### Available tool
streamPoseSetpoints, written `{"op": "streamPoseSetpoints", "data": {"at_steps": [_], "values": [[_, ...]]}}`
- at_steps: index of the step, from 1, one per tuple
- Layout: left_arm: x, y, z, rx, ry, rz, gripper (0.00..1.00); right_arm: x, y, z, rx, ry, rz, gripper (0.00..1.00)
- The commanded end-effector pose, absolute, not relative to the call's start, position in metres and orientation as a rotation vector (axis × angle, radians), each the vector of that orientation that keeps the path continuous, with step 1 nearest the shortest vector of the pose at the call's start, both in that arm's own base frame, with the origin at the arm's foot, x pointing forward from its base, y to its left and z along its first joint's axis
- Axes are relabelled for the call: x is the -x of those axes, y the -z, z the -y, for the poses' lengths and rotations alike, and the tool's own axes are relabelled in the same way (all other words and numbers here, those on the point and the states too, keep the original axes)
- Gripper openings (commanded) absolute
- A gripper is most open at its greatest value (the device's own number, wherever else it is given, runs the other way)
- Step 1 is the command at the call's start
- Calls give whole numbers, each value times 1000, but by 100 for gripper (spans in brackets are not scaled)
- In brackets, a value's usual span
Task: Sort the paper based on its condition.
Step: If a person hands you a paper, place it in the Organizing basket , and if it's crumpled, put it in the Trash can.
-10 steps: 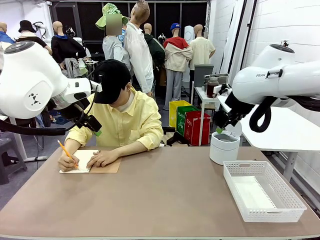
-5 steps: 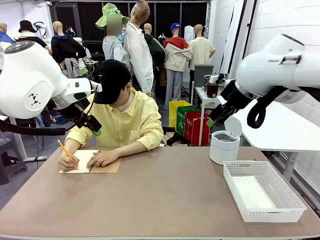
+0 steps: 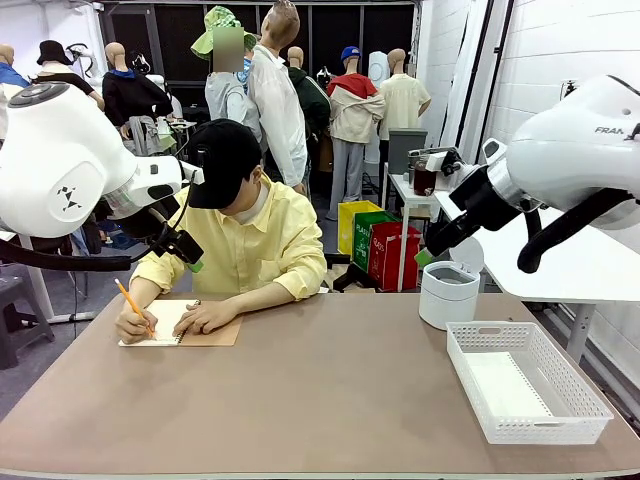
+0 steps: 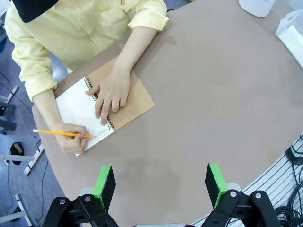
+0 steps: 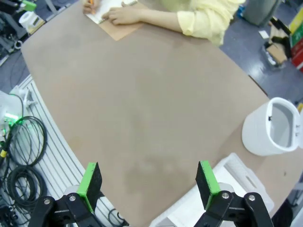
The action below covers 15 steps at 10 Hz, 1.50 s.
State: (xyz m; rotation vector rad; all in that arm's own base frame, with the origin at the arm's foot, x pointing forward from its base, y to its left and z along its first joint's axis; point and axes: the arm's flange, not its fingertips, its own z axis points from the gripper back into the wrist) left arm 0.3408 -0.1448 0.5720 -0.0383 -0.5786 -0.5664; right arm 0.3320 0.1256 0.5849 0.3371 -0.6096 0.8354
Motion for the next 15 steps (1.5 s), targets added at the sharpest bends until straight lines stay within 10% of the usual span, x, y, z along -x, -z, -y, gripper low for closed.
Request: {"op": "streamPoseSetpoints", "data": {"at_steps": [1, 15], "values": [[-342, -571, 144, 38, 574, 590, 100, -339, -577, -125, -404, -890, 661, 100], [-342, -571, 144, 38, 574, 590, 100, -334, -583, -128, -366, -883, 631, 100]]}}
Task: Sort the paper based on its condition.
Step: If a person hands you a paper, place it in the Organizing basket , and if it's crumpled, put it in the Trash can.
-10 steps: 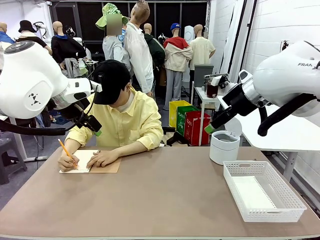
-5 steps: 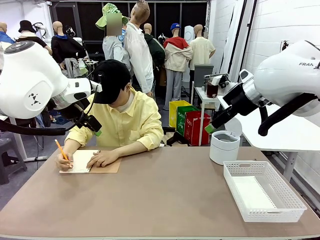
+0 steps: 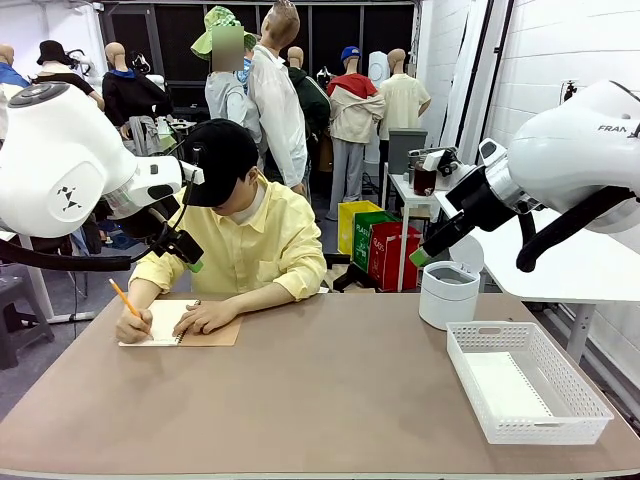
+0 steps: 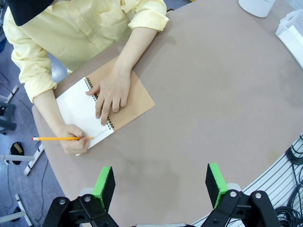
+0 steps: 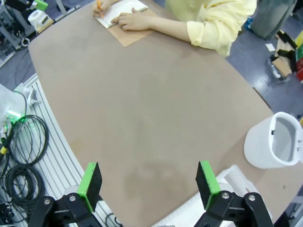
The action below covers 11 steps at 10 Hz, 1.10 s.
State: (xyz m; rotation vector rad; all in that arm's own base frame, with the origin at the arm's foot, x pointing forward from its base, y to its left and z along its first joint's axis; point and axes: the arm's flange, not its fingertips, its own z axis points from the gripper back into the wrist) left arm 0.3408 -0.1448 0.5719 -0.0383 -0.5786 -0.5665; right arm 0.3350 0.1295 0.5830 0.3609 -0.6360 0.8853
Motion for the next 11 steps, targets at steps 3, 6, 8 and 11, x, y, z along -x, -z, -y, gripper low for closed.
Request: {"op": "streamPoseSetpoints", "data": {"at_steps": [3, 6, 8, 11], "values": [[-342, -571, 144, 38, 574, 590, 100, -334, -583, -128, -366, -883, 631, 100], [-342, -571, 144, 38, 574, 590, 100, -334, -583, -128, -366, -883, 631, 100], [-342, -571, 144, 38, 574, 590, 100, -334, -583, -128, -366, -883, 631, 100], [-342, -571, 144, 38, 574, 590, 100, -334, -583, -128, -366, -883, 631, 100]]}}
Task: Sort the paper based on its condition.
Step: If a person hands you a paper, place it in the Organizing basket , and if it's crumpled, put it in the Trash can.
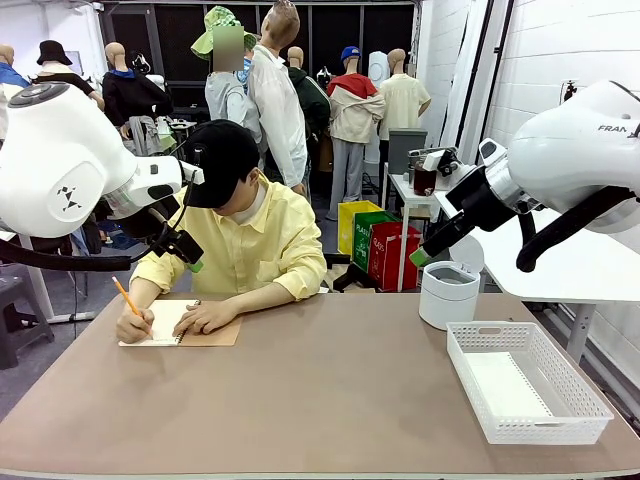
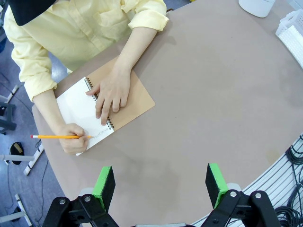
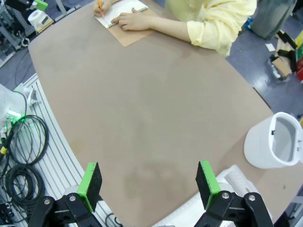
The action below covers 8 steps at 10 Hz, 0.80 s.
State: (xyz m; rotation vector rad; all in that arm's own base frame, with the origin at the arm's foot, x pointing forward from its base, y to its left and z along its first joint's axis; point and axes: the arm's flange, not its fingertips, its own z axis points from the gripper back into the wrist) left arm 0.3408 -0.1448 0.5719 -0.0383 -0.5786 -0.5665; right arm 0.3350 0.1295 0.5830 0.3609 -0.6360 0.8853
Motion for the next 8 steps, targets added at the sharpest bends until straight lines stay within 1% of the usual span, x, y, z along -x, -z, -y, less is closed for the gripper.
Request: {"op": "streamPoseSetpoints", "data": {"at_steps": [1, 8], "values": [[-342, -571, 144, 38, 574, 590, 100, -334, -583, -128, -366, -883, 631, 100], [-342, -571, 144, 38, 574, 590, 100, -334, -583, -128, -366, -883, 631, 100]]}}
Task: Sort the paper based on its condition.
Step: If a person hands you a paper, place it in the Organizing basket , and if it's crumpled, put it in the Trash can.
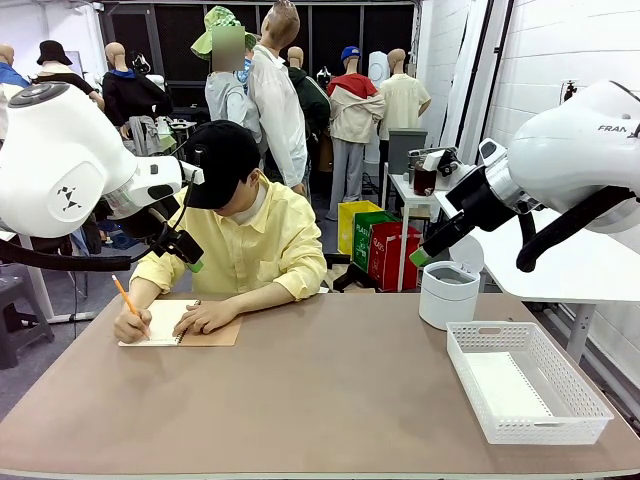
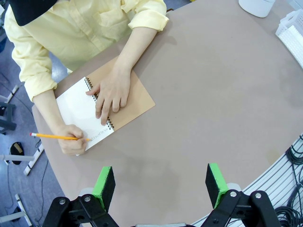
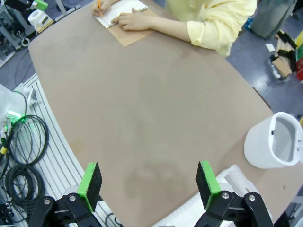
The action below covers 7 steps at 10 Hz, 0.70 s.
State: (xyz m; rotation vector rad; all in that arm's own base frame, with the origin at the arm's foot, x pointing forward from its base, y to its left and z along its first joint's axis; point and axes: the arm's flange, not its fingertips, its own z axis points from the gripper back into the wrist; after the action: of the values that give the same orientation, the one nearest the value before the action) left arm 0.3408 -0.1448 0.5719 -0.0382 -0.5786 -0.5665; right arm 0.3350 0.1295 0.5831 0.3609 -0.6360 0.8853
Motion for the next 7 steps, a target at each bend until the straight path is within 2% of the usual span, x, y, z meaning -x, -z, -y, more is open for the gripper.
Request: {"op": "streamPoseSetpoints", "data": {"at_steps": [1, 7], "values": [[-342, -571, 144, 38, 574, 590, 100, -334, -583, -128, -366, -883, 631, 100], [-342, -571, 144, 38, 574, 590, 100, -334, -583, -128, -366, -883, 631, 100]]}}
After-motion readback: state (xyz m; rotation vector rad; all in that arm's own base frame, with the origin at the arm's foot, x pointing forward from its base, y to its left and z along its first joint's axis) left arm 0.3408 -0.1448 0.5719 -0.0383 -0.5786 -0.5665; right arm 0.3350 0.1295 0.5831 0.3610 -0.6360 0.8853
